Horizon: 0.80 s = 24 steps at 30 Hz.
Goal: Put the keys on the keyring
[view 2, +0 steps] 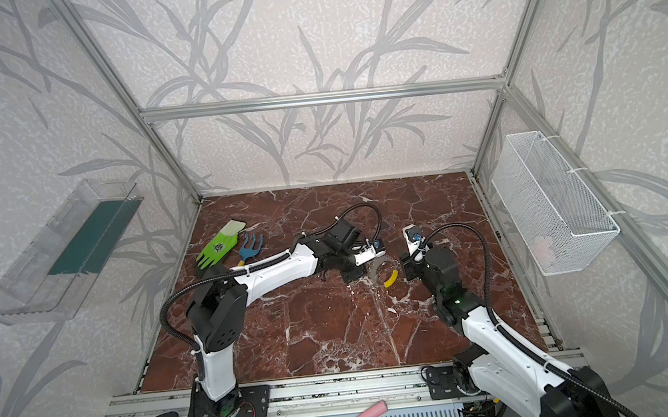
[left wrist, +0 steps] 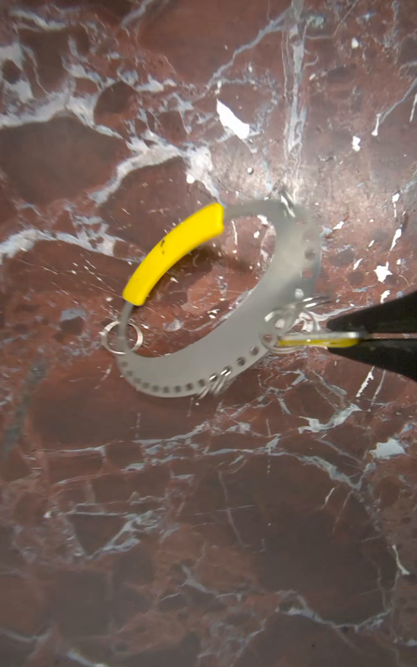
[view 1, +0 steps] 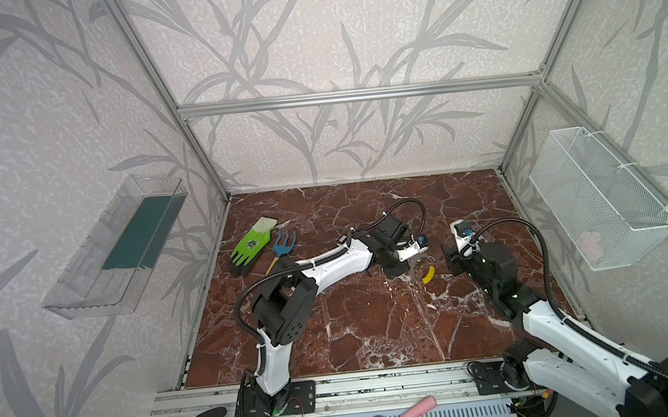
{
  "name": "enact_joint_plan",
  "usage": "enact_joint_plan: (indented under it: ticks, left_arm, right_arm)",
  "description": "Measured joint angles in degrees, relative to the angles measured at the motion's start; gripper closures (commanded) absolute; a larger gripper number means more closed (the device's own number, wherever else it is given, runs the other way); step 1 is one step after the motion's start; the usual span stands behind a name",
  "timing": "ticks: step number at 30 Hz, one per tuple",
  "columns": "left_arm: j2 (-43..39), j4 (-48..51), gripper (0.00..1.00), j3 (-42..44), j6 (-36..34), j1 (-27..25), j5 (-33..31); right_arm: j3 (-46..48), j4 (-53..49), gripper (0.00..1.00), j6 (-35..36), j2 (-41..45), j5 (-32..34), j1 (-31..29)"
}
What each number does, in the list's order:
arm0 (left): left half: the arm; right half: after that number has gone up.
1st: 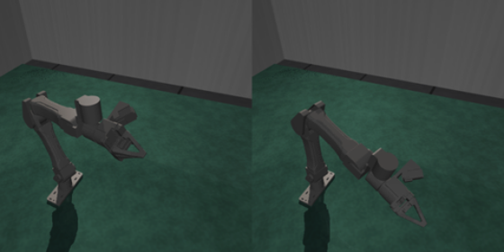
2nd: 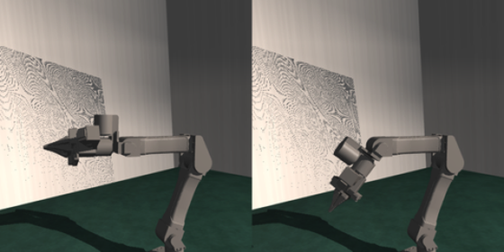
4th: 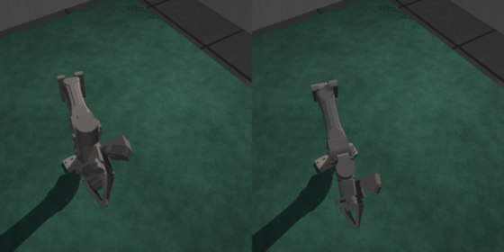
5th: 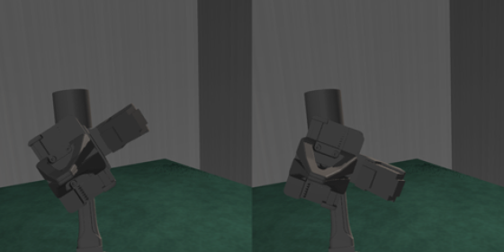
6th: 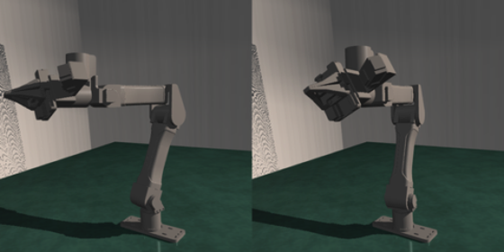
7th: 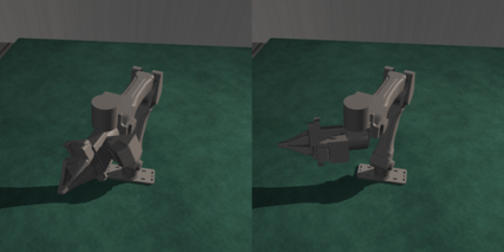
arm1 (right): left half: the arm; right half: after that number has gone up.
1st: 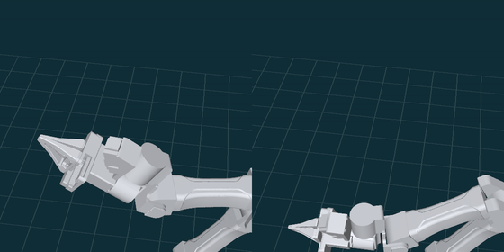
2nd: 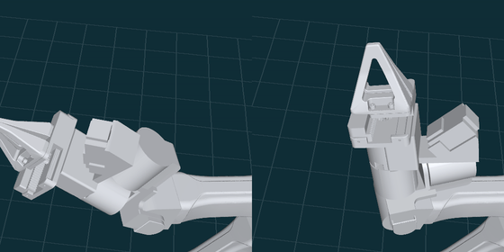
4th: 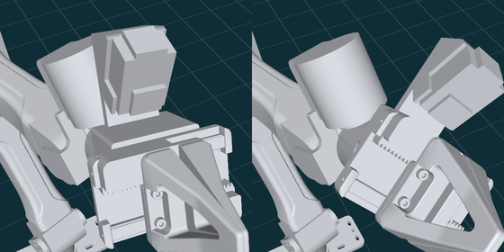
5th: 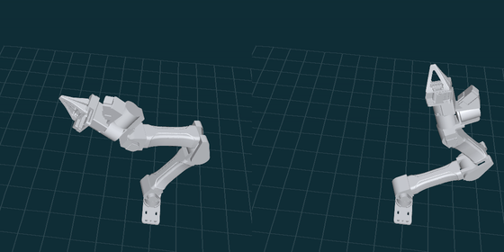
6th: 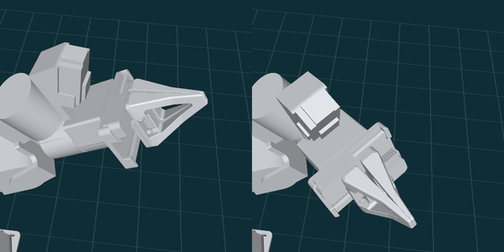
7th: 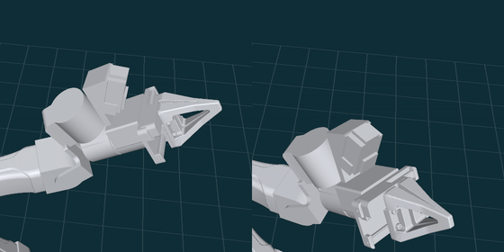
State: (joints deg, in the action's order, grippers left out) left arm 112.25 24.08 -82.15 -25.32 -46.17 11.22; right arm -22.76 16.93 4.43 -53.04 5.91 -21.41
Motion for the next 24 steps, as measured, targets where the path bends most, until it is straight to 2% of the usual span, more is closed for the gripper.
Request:
enact_joint_plan:
  ticks: [5, 9, 24]
  left_arm:
    - [-1.14, -3.28, 1.00, 6.03, 0.24, 1.03, -4.04]
    - [-2.05, -3.26, 1.00, 8.66, -2.34, 1.07, -8.33]
    - [-2.14, -1.62, 1.00, 9.77, -11.28, 1.07, -25.62]
  right_arm:
    - [-0.52, 0.83, 0.45, 0.15, -2.93, -0.50, 0.00]
    - [-1.62, 1.38, 0.45, 0.57, -5.46, -1.01, 0.04]
    - [-3.13, 2.05, 0.45, 3.17, -10.84, -2.84, 0.11]
